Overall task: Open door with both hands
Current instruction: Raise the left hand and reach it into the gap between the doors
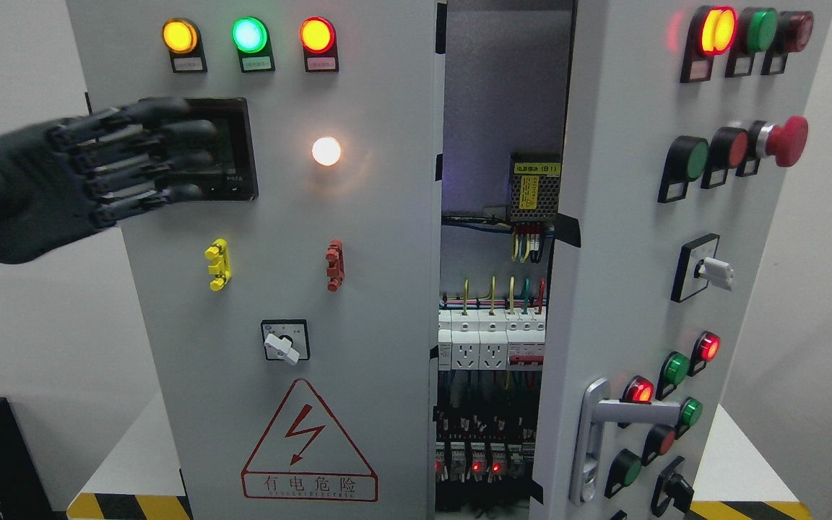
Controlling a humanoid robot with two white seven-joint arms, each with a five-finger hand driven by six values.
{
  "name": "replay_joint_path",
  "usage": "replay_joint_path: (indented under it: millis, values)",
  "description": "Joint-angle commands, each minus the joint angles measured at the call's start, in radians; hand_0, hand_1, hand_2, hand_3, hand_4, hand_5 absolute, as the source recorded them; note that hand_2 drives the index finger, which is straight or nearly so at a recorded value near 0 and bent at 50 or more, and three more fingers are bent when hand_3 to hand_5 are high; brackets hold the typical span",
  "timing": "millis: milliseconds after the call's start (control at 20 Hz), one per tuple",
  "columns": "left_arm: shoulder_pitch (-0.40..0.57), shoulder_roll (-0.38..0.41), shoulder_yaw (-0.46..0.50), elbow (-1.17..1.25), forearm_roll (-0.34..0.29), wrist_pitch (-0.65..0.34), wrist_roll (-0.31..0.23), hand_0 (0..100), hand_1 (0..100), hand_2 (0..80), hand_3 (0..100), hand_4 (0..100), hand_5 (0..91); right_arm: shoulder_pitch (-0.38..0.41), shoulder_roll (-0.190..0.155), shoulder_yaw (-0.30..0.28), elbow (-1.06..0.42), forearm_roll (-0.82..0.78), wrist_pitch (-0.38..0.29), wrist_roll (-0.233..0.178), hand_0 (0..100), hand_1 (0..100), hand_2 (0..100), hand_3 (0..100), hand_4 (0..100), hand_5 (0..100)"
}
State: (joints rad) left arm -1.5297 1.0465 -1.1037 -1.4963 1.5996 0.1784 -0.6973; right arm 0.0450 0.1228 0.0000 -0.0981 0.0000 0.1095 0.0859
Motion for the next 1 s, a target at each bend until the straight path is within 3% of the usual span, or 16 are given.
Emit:
replay_joint_path:
  millis: [0,150,251,351,501,651,952]
  values:
    - [-0.081,-0.384,-0.365,-0.045,-0.010,-0.010,0.022,0,0,0.0,0,0,0.0,0.001,0.001,-0.003,0.000,0.017,-0.001,-0.002,0,0,0,0,0,0]
    - [-0.063,-0.473,-0.283,-0.026,-0.036,-0.002,0.022,0,0,0.0,0,0,0.0,0.000,0.000,-0.003,0.000,0.017,-0.001,-0.002,0,0,0,0,0,0]
    - [-0.041,-0.560,-0.223,0.014,-0.088,0.004,0.030,0,0,0.0,0,0,0.0,0.000,0.000,-0.003,0.000,0.017,-0.001,-0.002,0,0,0,0,0,0]
    - [-0.035,-0.653,-0.132,0.057,-0.162,0.067,0.056,0,0,0.0,0,0,0.0,0.000,0.000,-0.003,0.000,0.017,-0.001,-0.002,0,0,0,0,0,0]
    - [-0.035,-0.741,-0.050,0.054,-0.185,0.134,0.093,0,0,0.0,0,0,0.0,0.001,0.000,-0.003,0.000,0.017,0.001,-0.002,0,0,0,0,0,0]
    - [-0.035,-0.805,0.011,0.051,-0.184,0.148,0.163,0,0,0.0,0,0,0.0,0.000,0.000,-0.003,0.000,0.017,-0.001,-0.002,0,0,0,0,0,0]
    - [-0.036,-0.916,0.035,0.041,-0.205,0.148,0.336,0,0,0.0,0,0,0.0,0.001,0.000,-0.003,0.000,0.017,0.001,-0.002,0,0,0,0,0,0]
